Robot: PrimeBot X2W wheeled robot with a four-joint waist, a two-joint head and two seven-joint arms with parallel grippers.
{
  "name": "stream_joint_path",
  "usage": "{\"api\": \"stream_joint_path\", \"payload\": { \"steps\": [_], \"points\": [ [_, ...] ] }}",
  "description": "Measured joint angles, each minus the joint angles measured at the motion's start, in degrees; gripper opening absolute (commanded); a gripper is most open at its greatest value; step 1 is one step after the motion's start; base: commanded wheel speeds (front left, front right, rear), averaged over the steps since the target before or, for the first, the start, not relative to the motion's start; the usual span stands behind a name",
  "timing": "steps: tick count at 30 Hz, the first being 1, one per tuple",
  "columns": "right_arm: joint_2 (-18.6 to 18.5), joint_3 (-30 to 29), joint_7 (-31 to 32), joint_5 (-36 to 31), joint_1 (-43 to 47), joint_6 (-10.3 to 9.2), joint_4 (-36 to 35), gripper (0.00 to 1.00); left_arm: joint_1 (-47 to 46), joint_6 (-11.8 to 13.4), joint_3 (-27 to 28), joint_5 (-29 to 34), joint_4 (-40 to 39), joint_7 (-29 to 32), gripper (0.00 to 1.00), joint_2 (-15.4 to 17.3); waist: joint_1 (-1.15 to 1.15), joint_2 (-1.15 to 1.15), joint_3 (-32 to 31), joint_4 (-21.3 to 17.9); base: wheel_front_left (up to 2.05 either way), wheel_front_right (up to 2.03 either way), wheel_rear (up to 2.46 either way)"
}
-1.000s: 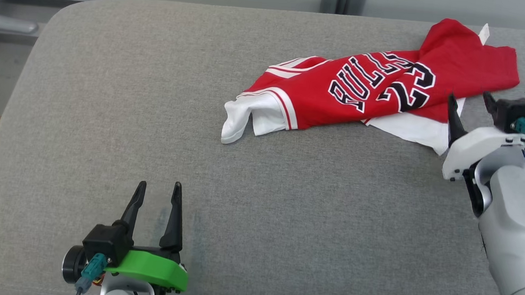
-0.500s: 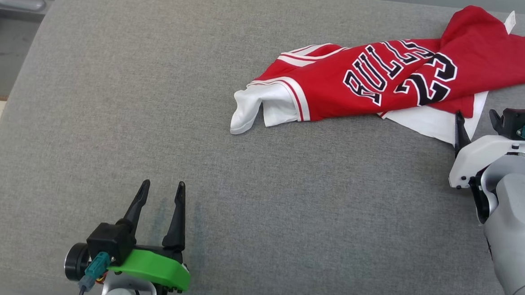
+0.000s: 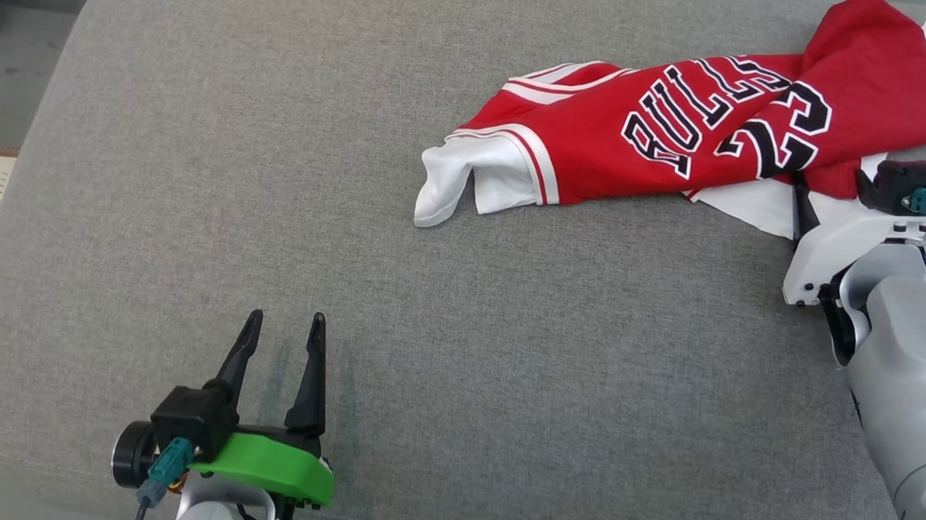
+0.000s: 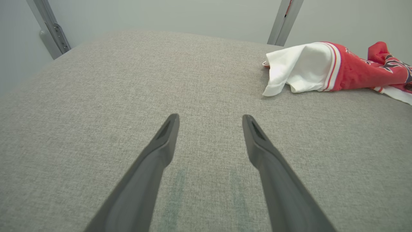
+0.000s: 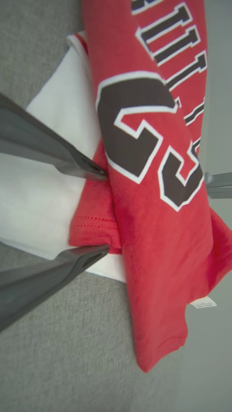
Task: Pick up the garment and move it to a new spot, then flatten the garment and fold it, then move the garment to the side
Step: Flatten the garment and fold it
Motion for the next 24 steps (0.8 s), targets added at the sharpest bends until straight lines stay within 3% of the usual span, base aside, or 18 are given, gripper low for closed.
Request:
{"api": "stream_joint_path", "payload": {
  "steps": [3, 6, 7, 16, 24],
  "points": [
    [0.16, 0.65, 0.23, 0.53, -0.80, 0.00, 0.98, 0.40, -0.31, -0.02, -0.09, 0.01, 0.02, 0.00, 1.00, 0.00, 0.00, 0.00, 0.24, 0.04, 0.00, 0.00, 0.00],
    [0.10, 1.30, 0.27, 0.98, -1.37, 0.00, 1.70, 0.15, -0.45, -0.03, -0.04, 0.01, 0.11, 0.00, 1.00, 0.00, 0.00, 0.00, 0.42, 0.12, 0.00, 0.00, 0.00],
    [0.08, 1.43, 0.27, 1.14, -1.57, 0.00, 1.86, 0.00, -0.46, -0.03, -0.01, 0.01, 0.15, 0.00, 1.00, 0.00, 0.00, 0.00, 0.45, 0.12, 0.00, 0.00, 0.00],
    [1.47, 3.55, -0.53, 3.70, -2.18, 0.00, -0.21, 0.00, -0.47, 0.03, 0.62, 0.42, 0.34, 0.00, 1.00, 0.00, 0.00, 0.00, -0.64, -0.96, 0.00, 0.00, 0.00],
    [1.96, 8.12, -0.79, 8.32, 3.49, 0.00, -11.61, 0.00, 0.59, 0.14, 1.92, 0.45, 0.22, 0.00, 1.00, -0.01, 0.00, 0.00, -3.36, -3.37, 0.00, 0.00, 0.00]
  ]
}}
